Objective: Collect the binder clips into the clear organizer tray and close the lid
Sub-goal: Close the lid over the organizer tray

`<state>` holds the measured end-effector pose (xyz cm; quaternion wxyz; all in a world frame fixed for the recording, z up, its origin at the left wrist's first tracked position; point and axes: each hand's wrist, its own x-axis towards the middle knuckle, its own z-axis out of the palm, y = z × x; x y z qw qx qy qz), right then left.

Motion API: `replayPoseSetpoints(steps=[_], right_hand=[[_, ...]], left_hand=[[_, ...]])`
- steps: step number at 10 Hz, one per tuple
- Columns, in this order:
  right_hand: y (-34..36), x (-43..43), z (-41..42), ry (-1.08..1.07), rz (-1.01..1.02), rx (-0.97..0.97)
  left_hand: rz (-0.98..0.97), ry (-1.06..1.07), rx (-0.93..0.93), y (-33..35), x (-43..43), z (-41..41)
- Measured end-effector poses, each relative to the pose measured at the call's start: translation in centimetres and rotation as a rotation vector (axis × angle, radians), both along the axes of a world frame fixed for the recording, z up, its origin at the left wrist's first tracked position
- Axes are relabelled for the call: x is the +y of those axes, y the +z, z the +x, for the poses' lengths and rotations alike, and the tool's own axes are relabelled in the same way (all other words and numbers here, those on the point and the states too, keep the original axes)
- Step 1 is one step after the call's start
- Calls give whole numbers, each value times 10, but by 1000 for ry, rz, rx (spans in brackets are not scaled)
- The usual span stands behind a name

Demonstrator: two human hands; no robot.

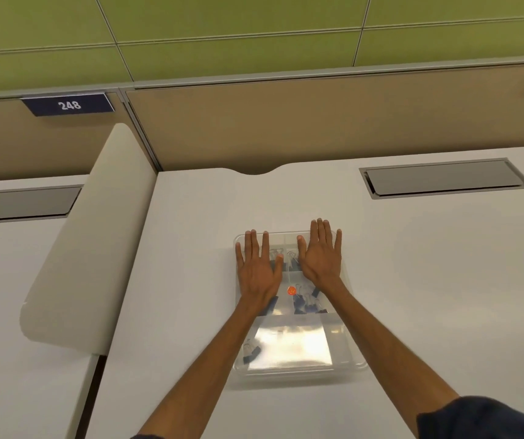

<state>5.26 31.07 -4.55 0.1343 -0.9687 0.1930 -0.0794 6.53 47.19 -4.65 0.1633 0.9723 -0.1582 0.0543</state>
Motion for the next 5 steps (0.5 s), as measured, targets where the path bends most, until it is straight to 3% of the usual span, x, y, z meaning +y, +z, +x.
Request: replayPoseSetpoints(steps=[4,5], right_hand=[[9,5,3,74,21,48],[18,3,8,84,30,-33]], left_hand=[[2,-31,75,14,3,9],[-3,-52,34,26,2,23]])
